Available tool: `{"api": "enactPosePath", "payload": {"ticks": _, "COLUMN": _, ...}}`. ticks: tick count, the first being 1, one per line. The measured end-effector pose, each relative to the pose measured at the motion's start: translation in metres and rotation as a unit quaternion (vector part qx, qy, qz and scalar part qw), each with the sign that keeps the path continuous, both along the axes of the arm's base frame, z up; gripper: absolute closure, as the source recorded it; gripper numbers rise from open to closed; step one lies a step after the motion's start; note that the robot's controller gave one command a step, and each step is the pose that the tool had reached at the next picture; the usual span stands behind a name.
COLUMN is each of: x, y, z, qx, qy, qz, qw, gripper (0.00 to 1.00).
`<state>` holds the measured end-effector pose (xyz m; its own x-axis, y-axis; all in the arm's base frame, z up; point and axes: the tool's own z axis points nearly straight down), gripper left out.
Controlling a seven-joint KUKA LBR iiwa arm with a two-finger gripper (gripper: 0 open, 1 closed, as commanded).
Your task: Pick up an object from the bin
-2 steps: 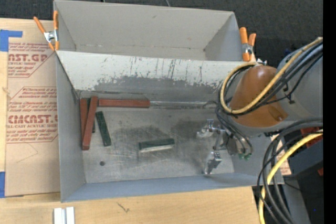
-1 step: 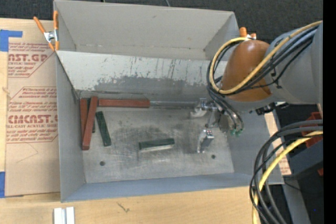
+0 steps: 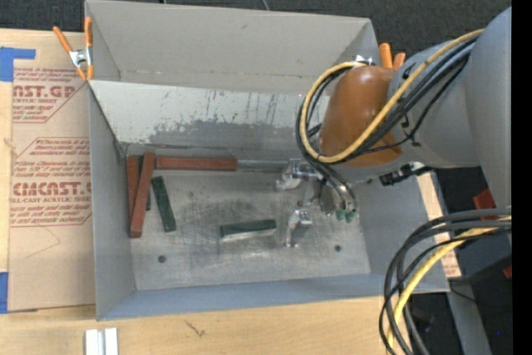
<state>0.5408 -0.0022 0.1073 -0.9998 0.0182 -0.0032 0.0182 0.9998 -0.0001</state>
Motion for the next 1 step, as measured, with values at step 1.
{"api": "enactPosePath", "payload": {"ticks": 1, "x": 0.0113, "y": 0.0244, "z": -0.0288, "qx": 0.001, "qy": -0.0121, "qz": -0.001, "qw": 0.9999, "gripper": 1.0}}
